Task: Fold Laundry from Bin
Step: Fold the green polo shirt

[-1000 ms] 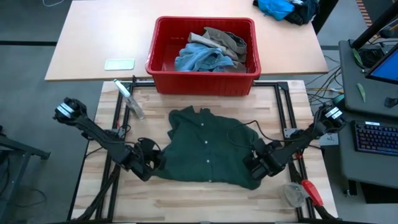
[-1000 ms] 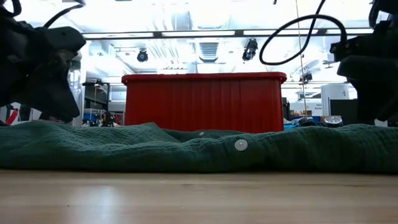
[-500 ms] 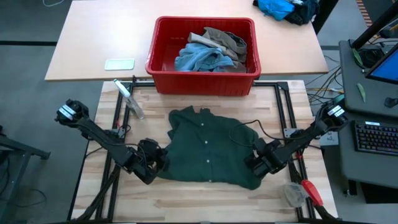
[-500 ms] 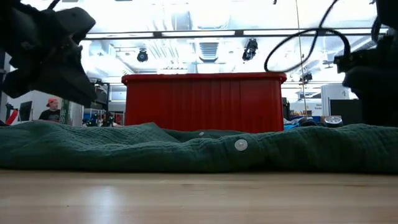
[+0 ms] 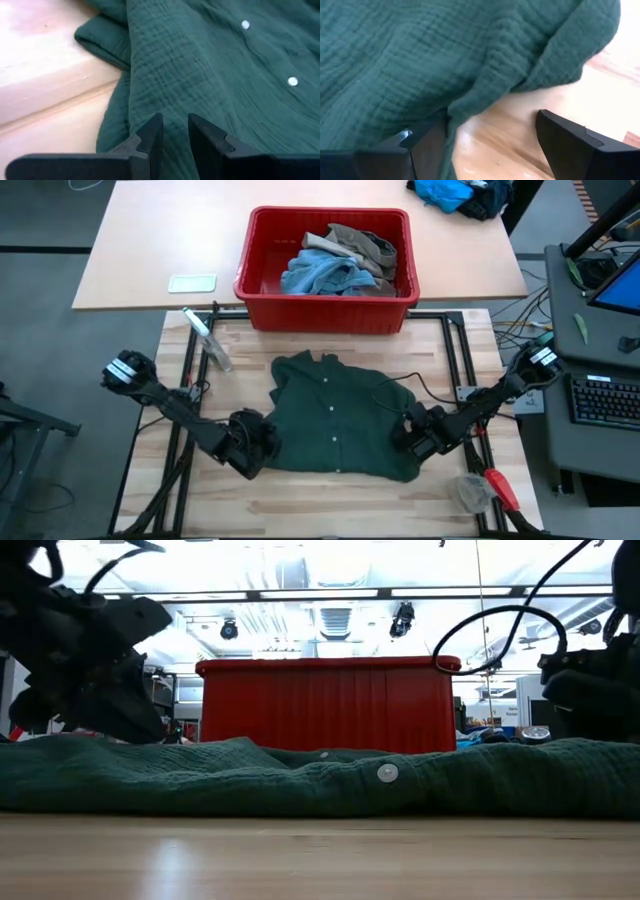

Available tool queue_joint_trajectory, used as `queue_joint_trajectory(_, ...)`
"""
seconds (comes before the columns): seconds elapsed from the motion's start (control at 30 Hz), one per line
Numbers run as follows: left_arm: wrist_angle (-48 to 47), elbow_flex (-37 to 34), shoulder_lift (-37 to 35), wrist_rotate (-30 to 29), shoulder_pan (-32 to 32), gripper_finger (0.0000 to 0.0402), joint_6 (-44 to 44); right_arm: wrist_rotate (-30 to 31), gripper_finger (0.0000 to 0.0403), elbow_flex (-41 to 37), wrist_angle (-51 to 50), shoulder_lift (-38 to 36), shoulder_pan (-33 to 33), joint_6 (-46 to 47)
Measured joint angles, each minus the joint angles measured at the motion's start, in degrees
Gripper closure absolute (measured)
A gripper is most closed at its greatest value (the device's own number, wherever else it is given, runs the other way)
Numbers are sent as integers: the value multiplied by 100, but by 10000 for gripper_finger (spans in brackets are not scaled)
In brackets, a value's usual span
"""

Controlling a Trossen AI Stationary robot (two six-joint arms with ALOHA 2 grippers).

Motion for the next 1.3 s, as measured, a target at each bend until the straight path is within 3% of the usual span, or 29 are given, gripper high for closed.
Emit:
queue_joint_trajectory(0.2, 758, -2, 163, 180, 205, 313, 757, 123, 134, -14, 58, -57, -10, -104)
queue_joint_trajectory(0.4, 2427, 25, 350, 836, 408, 310, 2857, 143, 144, -14, 65, -55, -9, -101)
queue_joint_trajectory(0.6, 643, 494, -156, 175, 597, 310, 2629, 121, 145, -14, 76, -92, -8, -95)
queue_joint_trajectory(0.8, -1177, 827, -520, 126, 1075, 310, 1805, 145, 149, -14, 117, -97, -8, -83)
queue_joint_trajectory(1.03, -1006, 582, -300, 657, 1932, 293, 1678, 290, 148, -7, 479, -97, -8, -336)
queue_joint_trajectory(1.3, -900, 509, 260, 1060, 2500, 214, 1564, 292, 150, -5, 774, -97, -6, -722)
